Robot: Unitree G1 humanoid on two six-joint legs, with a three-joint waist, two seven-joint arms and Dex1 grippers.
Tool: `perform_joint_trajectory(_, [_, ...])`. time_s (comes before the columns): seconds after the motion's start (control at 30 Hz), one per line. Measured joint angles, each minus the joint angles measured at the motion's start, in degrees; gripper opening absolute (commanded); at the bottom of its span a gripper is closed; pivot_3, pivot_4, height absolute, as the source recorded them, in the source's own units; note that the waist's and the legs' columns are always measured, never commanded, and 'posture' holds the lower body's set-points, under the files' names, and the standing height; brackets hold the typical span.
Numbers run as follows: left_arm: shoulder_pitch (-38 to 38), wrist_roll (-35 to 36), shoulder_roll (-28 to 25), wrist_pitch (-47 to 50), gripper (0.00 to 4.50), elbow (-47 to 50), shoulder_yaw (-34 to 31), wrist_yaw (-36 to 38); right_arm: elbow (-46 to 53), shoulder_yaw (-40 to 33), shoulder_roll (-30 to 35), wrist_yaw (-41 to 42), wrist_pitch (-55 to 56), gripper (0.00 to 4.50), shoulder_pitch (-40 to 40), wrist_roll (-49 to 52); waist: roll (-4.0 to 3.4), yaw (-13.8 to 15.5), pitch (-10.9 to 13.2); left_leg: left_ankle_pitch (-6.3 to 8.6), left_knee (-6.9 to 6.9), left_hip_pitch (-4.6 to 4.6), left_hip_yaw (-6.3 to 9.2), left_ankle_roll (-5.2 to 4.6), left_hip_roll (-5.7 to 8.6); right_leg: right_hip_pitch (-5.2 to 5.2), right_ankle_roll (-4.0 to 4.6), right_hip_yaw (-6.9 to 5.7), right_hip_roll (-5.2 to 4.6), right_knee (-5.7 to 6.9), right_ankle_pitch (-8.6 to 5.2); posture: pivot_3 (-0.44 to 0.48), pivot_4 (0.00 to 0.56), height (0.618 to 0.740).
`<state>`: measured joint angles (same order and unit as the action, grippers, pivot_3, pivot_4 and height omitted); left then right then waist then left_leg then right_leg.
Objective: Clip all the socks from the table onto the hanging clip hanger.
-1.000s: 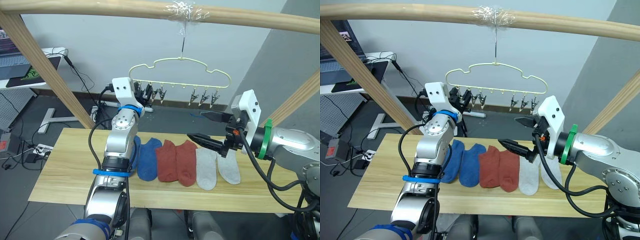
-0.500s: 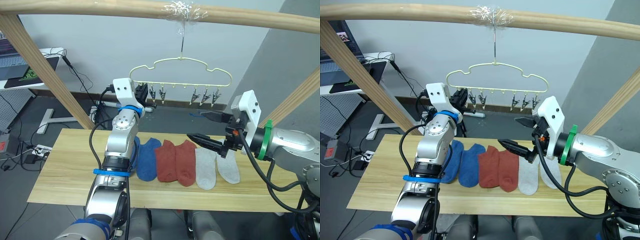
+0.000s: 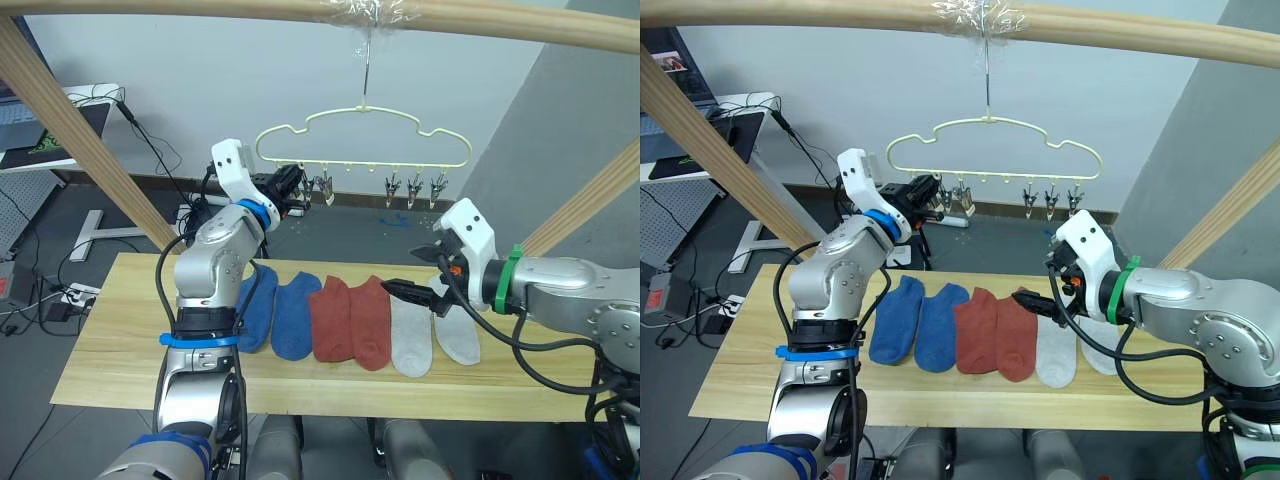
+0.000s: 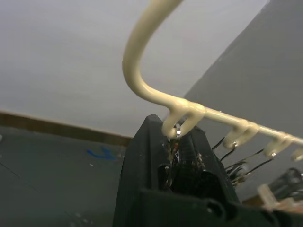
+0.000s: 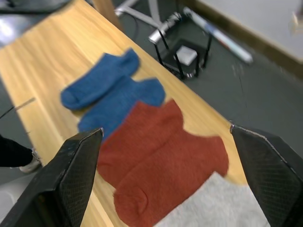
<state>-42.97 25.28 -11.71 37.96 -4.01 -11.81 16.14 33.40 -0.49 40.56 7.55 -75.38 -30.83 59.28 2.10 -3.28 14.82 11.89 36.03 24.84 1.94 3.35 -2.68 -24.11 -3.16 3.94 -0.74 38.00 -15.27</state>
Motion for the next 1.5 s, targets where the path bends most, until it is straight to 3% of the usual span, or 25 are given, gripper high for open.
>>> perform_joint_trajectory(0.43, [-1.81,11.89,-2.71,15.99,0.11,4.98,-5.41,-1.08,-12.44,1.94,-10.12,-11.20,2.32,4.50,1.25,-22.25,-0.06,0.06,1.39,0.00,-0.02,0.04,0.06,0.02,0.01,-0.04,-0.03,-0.07,-0.03,0.01,-0.02,-0.071,0.310,0.740])
perform_joint_trajectory(0.83, [-1.83,13.95,-6.93,20.34,0.11,6.29,-4.87,-0.27,-22.92,1.54,-16.47,-16.20,3.09,4.50,1.42,-37.83,-0.24,0.04,1.71,0.00,-0.04,0.03,0.08,0.02,0.01,-0.05,0.03,-0.09,-0.03,0.04,0.02,-0.053,0.317,0.740])
perform_joint_trajectory(1.23, [-2.85,15.17,-8.70,23.11,0.11,6.25,-4.63,0.78,-34.65,-0.09,-21.16,-15.91,9.60,4.50,1.30,-45.85,-0.29,0.06,1.85,0.00,-0.04,0.04,0.07,0.02,0.02,-0.05,0.11,-0.09,-0.03,0.04,0.06,-0.036,0.318,0.740])
perform_joint_trajectory(1.5, [-2.87,15.16,-8.79,23.42,0.11,6.25,-4.35,0.77,-40.24,-4.98,-25.54,-16.60,11.27,4.50,0.67,-48.10,-0.31,0.14,2.02,0.00,-0.05,0.04,0.08,0.03,0.01,-0.05,0.13,-0.10,-0.03,0.04,0.08,-0.023,0.319,0.740])
